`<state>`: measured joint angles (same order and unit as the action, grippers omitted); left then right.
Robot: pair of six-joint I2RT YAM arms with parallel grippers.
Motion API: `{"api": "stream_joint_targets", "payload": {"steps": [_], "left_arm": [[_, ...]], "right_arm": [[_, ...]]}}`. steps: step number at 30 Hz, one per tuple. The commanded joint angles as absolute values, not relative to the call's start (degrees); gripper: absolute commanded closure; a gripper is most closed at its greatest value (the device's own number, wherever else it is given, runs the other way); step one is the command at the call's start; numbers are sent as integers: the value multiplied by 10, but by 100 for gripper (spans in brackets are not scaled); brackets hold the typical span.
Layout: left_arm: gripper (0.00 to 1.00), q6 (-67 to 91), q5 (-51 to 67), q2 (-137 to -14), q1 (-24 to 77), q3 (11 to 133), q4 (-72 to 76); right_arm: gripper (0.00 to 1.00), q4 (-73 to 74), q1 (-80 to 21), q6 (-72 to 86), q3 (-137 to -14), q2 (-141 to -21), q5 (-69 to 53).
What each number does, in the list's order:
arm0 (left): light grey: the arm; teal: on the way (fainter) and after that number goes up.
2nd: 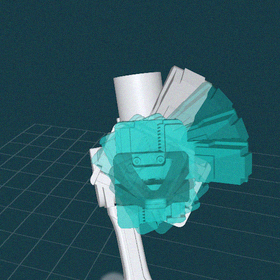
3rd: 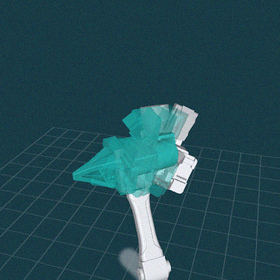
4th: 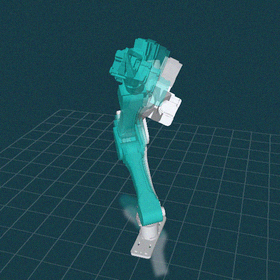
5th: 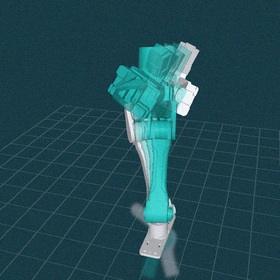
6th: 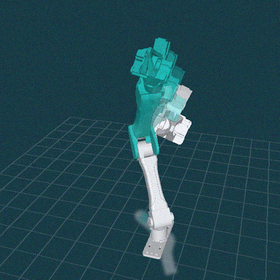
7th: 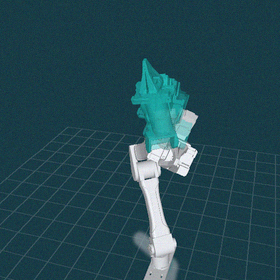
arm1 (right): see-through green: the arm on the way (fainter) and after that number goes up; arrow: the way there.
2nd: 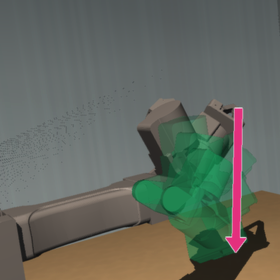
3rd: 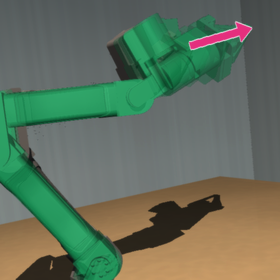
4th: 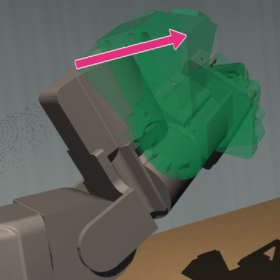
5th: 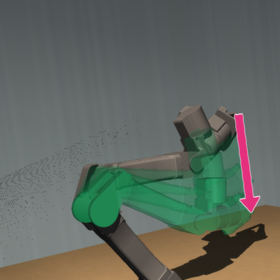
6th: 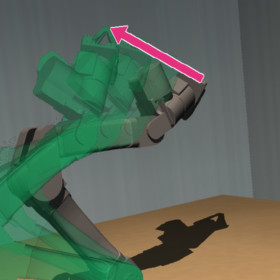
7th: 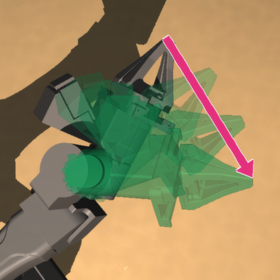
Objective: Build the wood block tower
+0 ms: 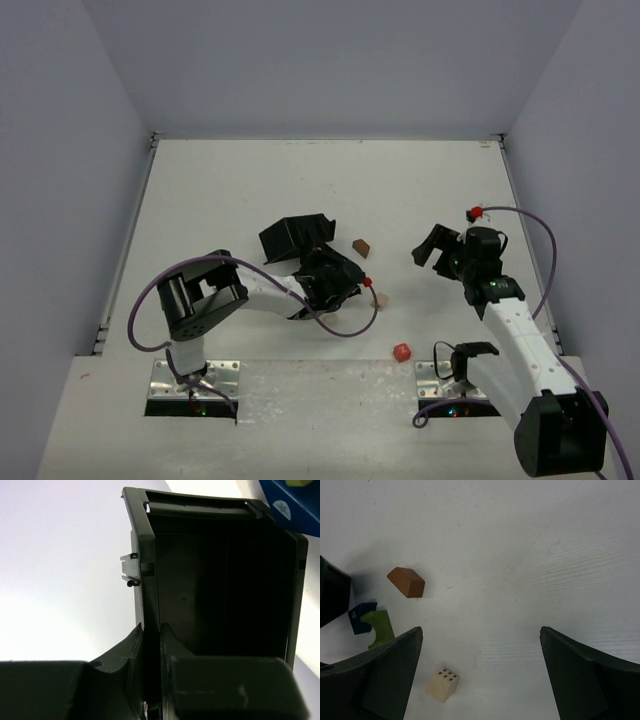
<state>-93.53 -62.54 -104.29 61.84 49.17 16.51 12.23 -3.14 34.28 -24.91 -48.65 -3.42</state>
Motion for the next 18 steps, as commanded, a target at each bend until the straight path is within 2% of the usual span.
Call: {"api": "stream_joint_targets", "payload": {"steps": [1,5,14,18], "left_arm": [[100,-859,-614,-1033,617,563,128],[100,-752,-578,-1013,596,661,12],[100,-702,-557,-990,448,746,21],[100,-630,-462,-985,395,788,-66]], "right_arm": [[1,111,-32,348,-267,-503,-22],[1,112,-32,353,-268,-523,-21],[1,107,-32,355,-269,-523,-26],[1,108,-32,357,-267,-519,-23]]}}
